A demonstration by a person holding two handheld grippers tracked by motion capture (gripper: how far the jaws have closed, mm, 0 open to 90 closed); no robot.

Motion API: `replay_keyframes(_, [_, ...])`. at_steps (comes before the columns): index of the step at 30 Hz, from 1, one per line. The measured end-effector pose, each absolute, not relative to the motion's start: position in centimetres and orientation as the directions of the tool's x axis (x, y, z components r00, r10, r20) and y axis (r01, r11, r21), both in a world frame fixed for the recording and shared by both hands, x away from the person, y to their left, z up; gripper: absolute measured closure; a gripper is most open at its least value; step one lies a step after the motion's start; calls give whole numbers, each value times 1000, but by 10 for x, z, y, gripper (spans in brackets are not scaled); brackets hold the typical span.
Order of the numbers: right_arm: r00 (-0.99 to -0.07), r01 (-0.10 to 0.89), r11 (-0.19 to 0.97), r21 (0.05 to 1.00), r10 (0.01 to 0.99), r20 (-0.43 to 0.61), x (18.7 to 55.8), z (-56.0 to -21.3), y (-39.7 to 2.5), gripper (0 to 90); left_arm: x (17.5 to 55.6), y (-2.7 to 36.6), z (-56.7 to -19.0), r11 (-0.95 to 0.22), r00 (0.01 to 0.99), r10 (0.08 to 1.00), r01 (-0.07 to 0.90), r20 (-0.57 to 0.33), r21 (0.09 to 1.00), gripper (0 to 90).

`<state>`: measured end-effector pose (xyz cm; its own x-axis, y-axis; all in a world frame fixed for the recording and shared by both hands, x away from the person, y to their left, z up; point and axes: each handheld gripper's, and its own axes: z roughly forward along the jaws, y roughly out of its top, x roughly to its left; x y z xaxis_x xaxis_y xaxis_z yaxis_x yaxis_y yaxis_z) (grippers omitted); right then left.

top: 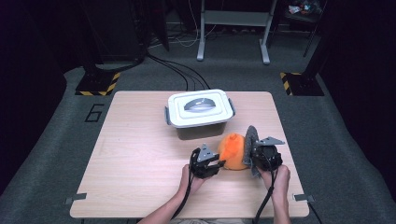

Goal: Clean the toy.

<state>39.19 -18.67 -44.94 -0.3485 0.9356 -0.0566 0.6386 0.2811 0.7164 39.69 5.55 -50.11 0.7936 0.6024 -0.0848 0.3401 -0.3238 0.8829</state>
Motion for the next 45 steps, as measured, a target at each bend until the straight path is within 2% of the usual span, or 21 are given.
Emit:
replay_keyframes(4, [-345,633,282,721,937,-63,392,-449,-187,735,398,55,-499,-343,804,592,319,-61,884,756])
replay_keyframes(8, [-345,620,280,733,936,-66,392,-449,-190,735,398,53,-496,-354,811,584,295,-37,888,796])
replay_keyframes(17, [-327,607,258,752,943,-59,387,-441,-194,734,397,54,-481,-380,835,551,233,17,895,820])
replay_keyframes(20, [-340,592,263,762,938,-60,381,-433,-197,734,398,55,-467,-410,845,529,181,72,894,825])
replay_keyframes(27, [-367,527,248,813,929,-46,370,-409,-194,735,397,54,-450,-484,877,461,120,137,867,827])
replay_keyframes(35, [-439,475,302,826,895,-74,357,-390,-174,734,399,49,-440,-542,889,418,79,186,837,825])
replay_keyframes(40, [-496,450,376,810,860,-124,358,-392,-151,733,402,48,-440,-552,892,410,78,189,830,824])
replay_keyframes(45, [-497,443,429,787,849,-183,360,-398,-136,733,403,49,-443,-556,892,408,74,194,828,825])
